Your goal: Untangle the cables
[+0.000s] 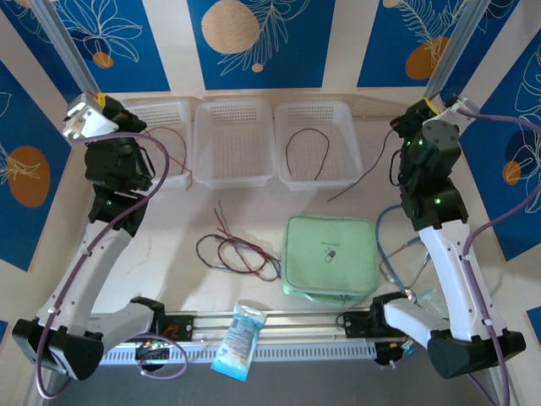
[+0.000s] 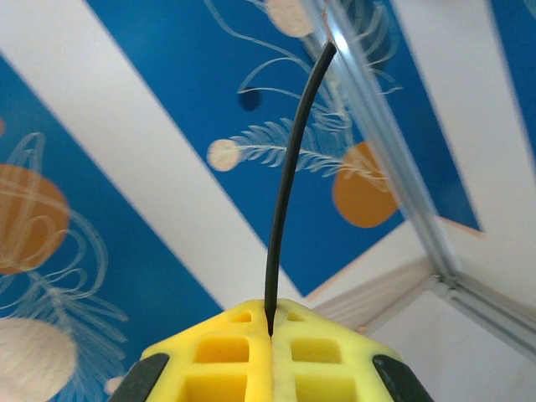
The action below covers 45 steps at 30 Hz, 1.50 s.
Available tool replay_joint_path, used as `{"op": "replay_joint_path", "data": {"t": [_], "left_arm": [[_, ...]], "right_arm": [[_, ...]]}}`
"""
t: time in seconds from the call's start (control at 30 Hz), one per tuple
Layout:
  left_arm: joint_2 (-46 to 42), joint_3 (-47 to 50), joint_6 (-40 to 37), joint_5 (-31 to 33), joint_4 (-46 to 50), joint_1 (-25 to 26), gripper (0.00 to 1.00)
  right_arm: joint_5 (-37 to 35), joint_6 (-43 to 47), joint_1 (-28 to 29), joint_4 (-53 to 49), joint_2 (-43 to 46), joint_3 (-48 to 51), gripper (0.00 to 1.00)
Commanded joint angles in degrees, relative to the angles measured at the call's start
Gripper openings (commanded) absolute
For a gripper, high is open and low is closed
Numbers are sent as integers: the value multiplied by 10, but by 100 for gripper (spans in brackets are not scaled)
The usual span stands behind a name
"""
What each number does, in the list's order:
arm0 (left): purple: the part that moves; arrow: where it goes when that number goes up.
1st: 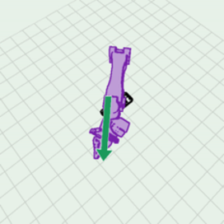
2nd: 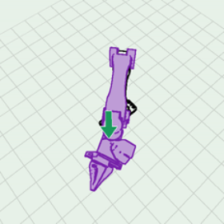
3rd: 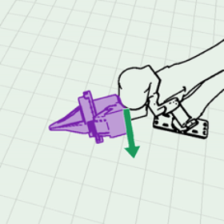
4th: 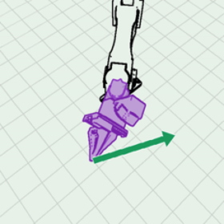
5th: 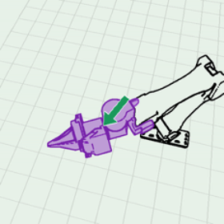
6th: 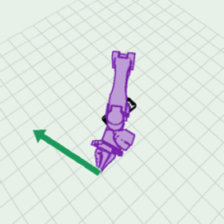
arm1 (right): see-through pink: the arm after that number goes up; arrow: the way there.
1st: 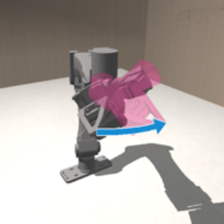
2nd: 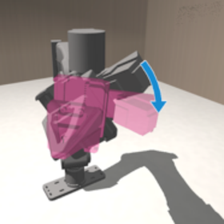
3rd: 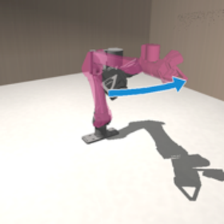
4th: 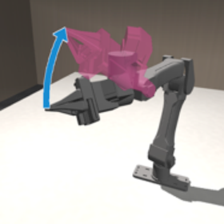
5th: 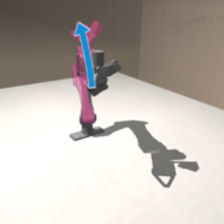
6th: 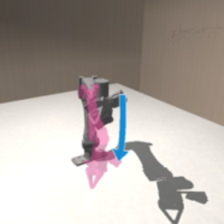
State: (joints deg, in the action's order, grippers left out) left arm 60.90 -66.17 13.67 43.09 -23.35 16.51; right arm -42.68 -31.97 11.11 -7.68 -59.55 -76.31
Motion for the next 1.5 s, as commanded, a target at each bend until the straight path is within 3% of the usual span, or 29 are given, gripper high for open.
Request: {"op": "replay_joint_path", "data": {"t": [0.0,0.1,0.4,0.63,0.77,0.87,1.0,1.1,1.27,1.37,1.47], "left_arm": [[-2,-18,27,-19,2,-3,0],[-7,-4,55,-17,18,-3,0],[-28,32,116,-49,78,4,0],[-56,77,153,-41,97,13,0],[-62,79,153,-43,107,14,0],[-64,76,150,-48,112,16,0],[-69,74,149,-52,118,16,0],[-70,76,153,-51,120,17,0],[-62,66,156,-65,127,21,0],[-63,64,155,-68,128,22,0],[-66,64,155,-67,132,23,0]], "right_arm": [[127,18,-4,74,-5,-26,0],[237,60,0,230,-21,13,0],[338,134,3,369,-171,-70,0],[353,188,11,357,-281,-87,0],[294,251,35,351,-344,-61,0],[263,272,35,284,-401,-78,0],[206,218,38,37,-490,-158,0],[161,199,54,-88,-546,-201,0],[197,184,51,-223,-625,-273,0],[266,168,37,-254,-658,-289,6],[276,158,31,-290,-695,-315,7]]}}
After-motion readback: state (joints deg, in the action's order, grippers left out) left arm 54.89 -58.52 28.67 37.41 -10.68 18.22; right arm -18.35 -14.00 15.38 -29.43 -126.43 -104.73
